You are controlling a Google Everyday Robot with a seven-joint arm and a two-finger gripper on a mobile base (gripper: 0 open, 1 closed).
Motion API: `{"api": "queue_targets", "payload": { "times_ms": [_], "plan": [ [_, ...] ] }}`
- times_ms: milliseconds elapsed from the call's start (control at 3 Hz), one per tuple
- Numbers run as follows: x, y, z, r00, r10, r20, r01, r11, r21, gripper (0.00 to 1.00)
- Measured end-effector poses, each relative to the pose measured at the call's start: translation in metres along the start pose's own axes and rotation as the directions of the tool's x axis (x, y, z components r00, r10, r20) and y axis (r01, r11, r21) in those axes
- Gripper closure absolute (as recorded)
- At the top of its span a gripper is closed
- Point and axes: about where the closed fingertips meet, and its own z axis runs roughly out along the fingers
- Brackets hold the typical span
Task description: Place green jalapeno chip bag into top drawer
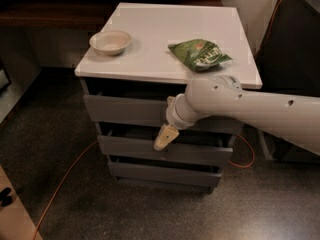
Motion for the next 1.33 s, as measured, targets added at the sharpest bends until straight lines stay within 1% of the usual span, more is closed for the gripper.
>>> {"api": "queue_targets", "payload": {
  "times_ms": [333, 667, 1000, 1333],
  "plan": [
    [-0.001, -0.019, 0.003, 1.0, -0.027, -0.015, 0.027, 0.9987, 0.042, 0.0],
    [0.004, -0.037, 0.011, 0.996, -0.073, -0.056, 0.078, 0.9928, 0.091, 0.0],
    [0.012, -0.055, 0.023, 0.992, -0.102, -0.075, 0.11, 0.9861, 0.124, 0.0],
    [0.021, -0.068, 0.034, 0.991, -0.114, -0.072, 0.123, 0.9829, 0.138, 0.0]
  ]
}}
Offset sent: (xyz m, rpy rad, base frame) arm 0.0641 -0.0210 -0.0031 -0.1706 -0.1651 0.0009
